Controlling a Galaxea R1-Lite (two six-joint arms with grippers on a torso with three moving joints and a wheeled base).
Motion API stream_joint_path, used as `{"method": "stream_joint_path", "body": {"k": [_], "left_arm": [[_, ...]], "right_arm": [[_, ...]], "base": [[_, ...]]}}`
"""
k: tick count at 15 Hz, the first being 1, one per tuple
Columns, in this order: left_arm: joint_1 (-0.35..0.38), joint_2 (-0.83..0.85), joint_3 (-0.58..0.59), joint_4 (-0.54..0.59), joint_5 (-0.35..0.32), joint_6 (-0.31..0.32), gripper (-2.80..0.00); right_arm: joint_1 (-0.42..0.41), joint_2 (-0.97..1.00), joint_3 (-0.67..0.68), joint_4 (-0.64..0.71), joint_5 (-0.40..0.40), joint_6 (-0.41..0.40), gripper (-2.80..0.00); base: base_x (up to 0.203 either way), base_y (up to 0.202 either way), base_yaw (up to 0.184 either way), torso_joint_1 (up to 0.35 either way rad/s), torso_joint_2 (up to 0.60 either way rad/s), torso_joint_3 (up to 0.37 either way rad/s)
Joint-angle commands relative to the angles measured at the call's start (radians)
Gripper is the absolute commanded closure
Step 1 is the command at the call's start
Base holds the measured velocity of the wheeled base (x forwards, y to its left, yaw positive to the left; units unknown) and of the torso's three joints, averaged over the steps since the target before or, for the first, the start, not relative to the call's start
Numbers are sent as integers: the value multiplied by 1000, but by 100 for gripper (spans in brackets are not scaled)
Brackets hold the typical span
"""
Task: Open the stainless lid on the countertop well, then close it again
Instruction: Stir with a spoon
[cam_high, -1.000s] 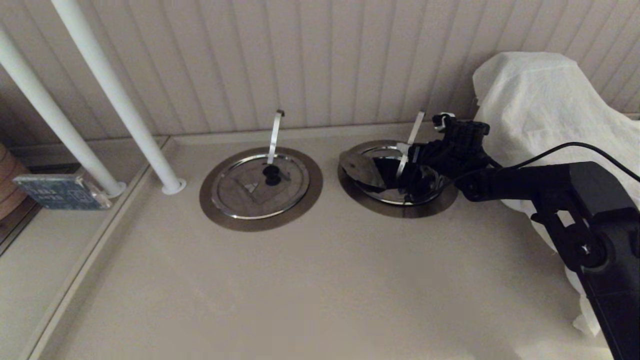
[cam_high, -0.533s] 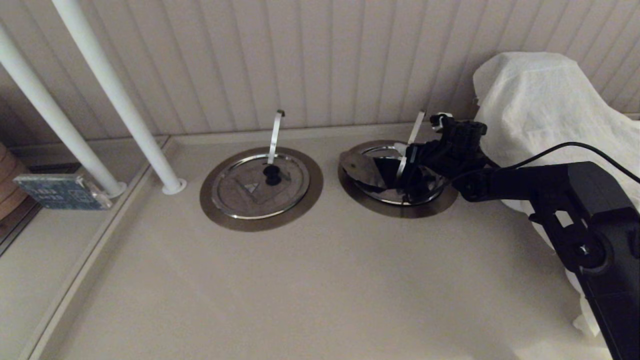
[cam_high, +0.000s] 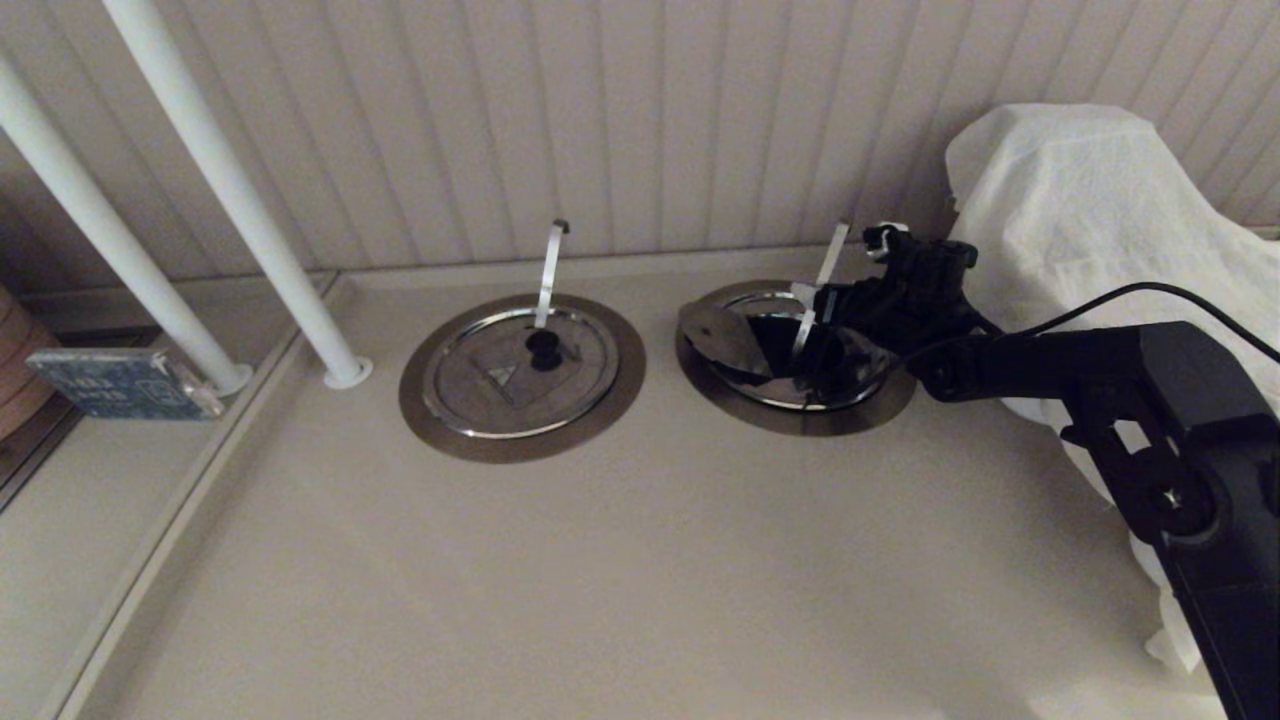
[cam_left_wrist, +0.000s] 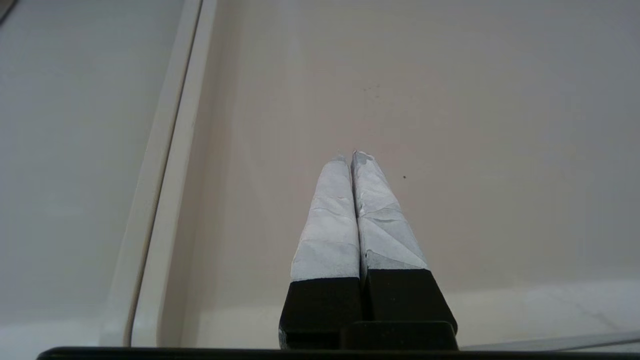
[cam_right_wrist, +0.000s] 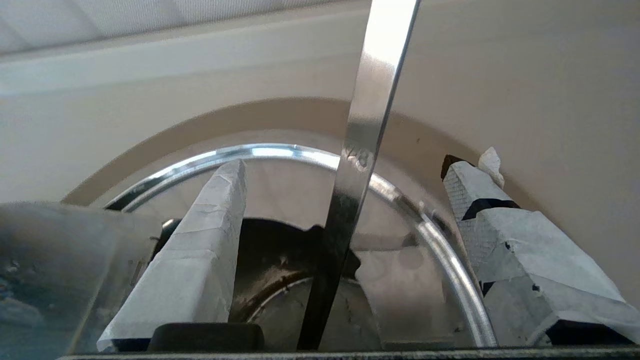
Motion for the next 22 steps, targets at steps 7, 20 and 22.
{"method": "stream_joint_path", "body": {"k": [7,20,22], "left_arm": [[0,0,-2,1,2,-18,0],[0,0,4,-19,5,-20,0],[0,0,4,-19,5,-20,0]], "right_arm": [[3,-6,1,-25,-14,1,-280],[31,-35,1,-117,-77,7,-280],[31,-35,1,-117,-82,7,-280]], "base": [[0,0,0,3,1,-83],[0,0,0,1,0,-40],[0,0,0,0,0,0]]}}
